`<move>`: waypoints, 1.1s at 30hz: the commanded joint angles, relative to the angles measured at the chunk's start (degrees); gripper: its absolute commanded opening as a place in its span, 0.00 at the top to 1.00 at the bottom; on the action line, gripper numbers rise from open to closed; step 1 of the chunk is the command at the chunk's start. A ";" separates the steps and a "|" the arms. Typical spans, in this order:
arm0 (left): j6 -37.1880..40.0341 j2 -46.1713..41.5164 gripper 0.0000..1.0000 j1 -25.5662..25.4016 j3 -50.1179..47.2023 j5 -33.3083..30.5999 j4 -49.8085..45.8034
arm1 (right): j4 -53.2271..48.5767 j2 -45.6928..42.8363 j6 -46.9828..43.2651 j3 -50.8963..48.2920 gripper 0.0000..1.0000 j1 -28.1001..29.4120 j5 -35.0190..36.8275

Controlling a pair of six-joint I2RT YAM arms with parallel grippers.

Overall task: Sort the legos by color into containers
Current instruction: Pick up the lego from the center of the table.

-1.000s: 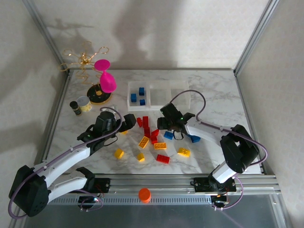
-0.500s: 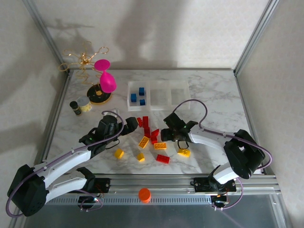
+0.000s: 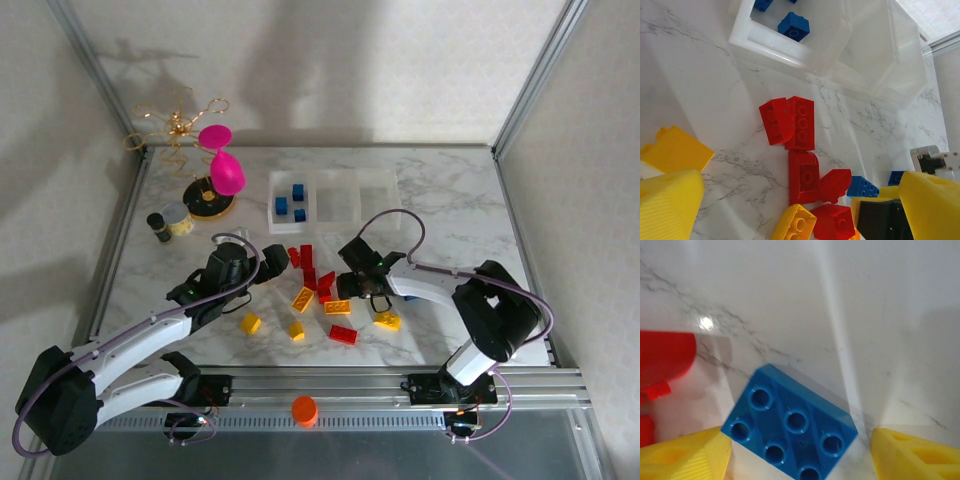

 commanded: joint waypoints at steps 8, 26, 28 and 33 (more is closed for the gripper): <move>-0.24 0.65 0.00 -0.52 0.89 -2.09 0.72 | -0.22 4.00 -2.10 4.45 0.41 -1.21 4.54; 1.15 0.79 0.00 -0.40 3.38 -3.77 -1.23 | -1.98 -0.09 -2.60 5.71 0.52 -1.30 3.74; 2.01 0.48 0.00 -0.12 4.39 -4.24 -2.25 | -2.35 -0.69 -3.01 7.16 0.51 -1.29 4.18; 3.58 -1.14 0.00 1.62 6.23 -4.81 -4.78 | -2.58 0.26 -4.70 12.82 0.51 -1.30 5.31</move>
